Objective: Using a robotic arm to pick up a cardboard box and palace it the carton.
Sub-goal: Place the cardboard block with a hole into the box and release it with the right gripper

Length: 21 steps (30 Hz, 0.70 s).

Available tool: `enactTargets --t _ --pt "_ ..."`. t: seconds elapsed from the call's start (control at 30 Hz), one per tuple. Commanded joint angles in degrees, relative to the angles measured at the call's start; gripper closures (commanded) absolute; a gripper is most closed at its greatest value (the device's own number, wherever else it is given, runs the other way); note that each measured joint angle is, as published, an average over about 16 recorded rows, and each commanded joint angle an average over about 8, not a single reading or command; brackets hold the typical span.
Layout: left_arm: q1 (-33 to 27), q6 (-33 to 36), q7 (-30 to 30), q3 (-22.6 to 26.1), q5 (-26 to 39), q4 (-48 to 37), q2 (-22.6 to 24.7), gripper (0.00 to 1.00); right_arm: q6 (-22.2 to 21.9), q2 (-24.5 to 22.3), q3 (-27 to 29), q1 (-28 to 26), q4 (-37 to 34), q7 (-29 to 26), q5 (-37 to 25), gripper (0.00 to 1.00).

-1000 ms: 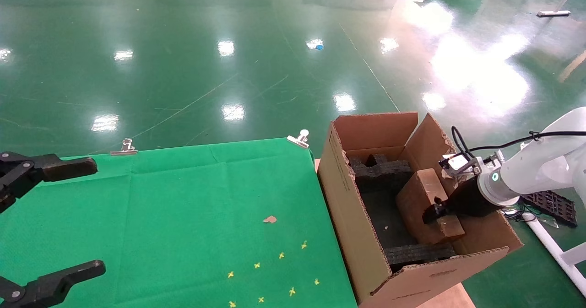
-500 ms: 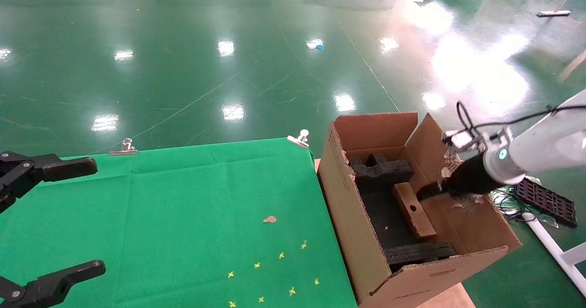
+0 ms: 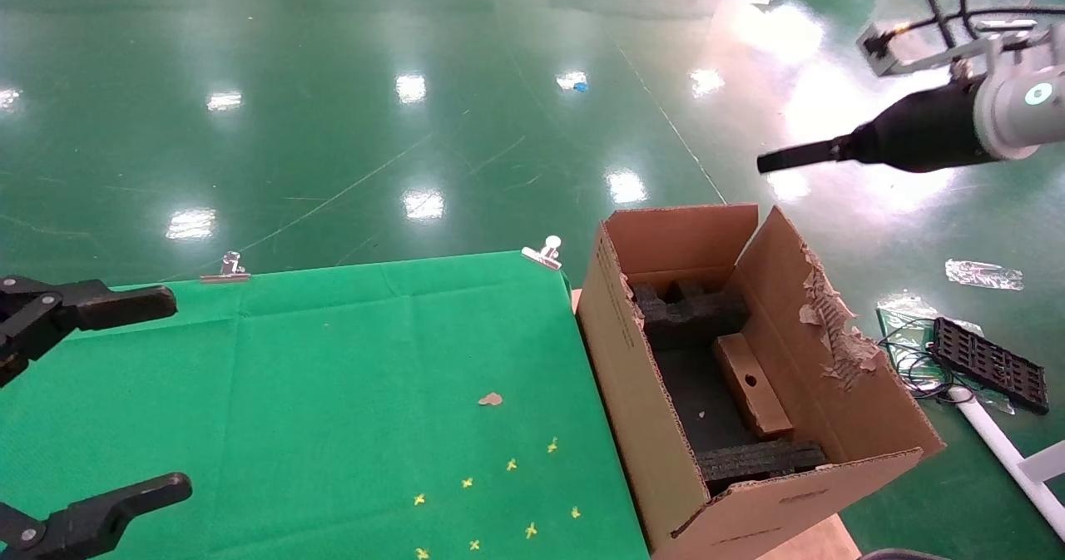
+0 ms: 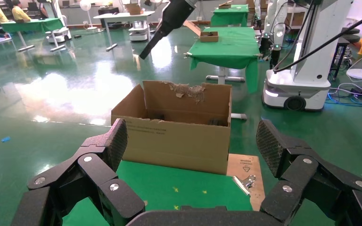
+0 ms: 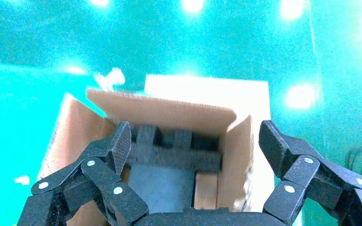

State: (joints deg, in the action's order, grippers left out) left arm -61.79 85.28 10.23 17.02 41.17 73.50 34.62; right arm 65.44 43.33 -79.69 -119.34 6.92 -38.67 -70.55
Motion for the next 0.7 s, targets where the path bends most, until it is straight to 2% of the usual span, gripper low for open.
enactTargets --t 0.03,0.3,0.7 --pt "0.0 0.0 0.0 0.0 0.0 0.0 0.0 0.0 -0.3 -1.0 0.8 -1.4 0.9 1.9 1.0 0.0" --pt "0.0 0.0 0.0 0.0 0.0 0.0 0.0 0.0 -1.8 -3.1 5.2 -0.6 4.5 5.3 5.0 0.0" --pt "0.0 0.0 -0.1 0.1 0.0 -0.1 0.0 0.0 2.5 -4.1 16.6 10.8 16.7 9.7 9.6 0.0"
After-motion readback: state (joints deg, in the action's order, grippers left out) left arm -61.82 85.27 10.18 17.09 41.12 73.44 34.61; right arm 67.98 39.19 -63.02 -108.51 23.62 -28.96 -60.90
